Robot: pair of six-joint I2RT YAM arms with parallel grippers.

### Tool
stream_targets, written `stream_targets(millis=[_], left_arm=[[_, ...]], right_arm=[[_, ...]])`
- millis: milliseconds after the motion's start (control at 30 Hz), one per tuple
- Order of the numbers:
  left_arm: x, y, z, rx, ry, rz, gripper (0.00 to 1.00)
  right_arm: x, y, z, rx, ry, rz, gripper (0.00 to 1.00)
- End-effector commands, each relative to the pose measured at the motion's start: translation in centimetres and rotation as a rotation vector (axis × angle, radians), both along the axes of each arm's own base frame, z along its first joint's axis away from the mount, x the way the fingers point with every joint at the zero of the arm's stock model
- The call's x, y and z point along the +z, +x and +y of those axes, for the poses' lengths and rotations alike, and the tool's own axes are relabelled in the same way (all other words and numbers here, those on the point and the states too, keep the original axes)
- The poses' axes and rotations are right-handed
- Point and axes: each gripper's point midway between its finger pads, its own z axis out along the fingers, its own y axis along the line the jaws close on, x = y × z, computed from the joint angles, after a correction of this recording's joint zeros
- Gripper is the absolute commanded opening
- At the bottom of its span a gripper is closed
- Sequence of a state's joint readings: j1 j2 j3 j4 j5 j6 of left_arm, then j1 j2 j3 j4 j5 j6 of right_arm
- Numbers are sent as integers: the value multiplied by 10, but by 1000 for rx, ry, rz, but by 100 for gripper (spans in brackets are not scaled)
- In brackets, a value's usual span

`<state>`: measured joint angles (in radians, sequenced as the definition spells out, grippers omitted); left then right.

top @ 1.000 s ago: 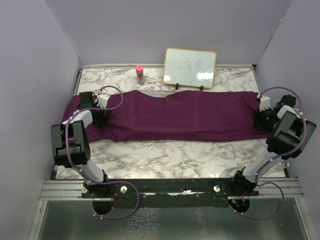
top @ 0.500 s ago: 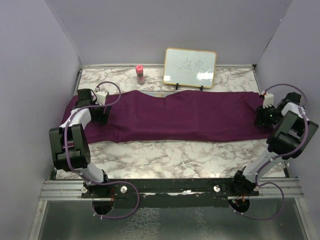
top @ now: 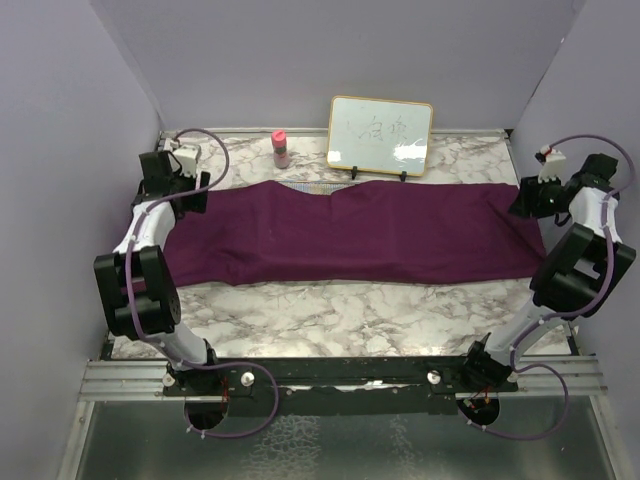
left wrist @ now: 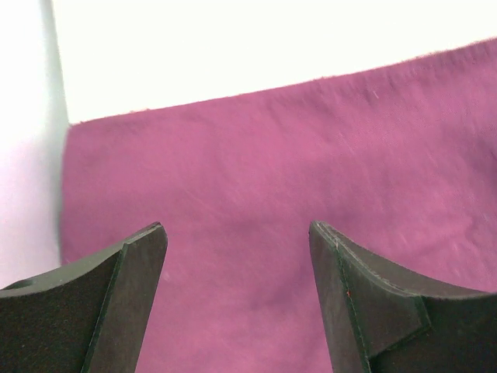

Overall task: Open and lay out the surgical kit
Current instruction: Open the surgical kit at the center of the board.

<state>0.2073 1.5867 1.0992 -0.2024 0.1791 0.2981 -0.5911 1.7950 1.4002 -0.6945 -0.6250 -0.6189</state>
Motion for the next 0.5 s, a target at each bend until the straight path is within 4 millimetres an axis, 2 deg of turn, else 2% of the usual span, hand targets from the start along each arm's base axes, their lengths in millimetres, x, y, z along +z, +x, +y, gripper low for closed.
stream_targets(millis=[0, 133, 200, 300, 467], left_arm=[[18, 34, 34, 104, -21, -63, 77], [1, 51, 61, 153, -73, -27, 76], [5, 62, 69, 161, -93, -35, 75], [-3, 65, 72, 166, -109, -29, 75], [-10, 63, 70, 158, -111, -25, 75]], right_arm=[[23, 39, 10, -14, 36, -68, 51], [24, 64, 13, -29, 13, -74, 51], [25, 77, 10, -51, 0, -81, 51], [22, 96, 3, -92, -16, -85, 51], [3, 122, -9, -154, -75, -48, 51]])
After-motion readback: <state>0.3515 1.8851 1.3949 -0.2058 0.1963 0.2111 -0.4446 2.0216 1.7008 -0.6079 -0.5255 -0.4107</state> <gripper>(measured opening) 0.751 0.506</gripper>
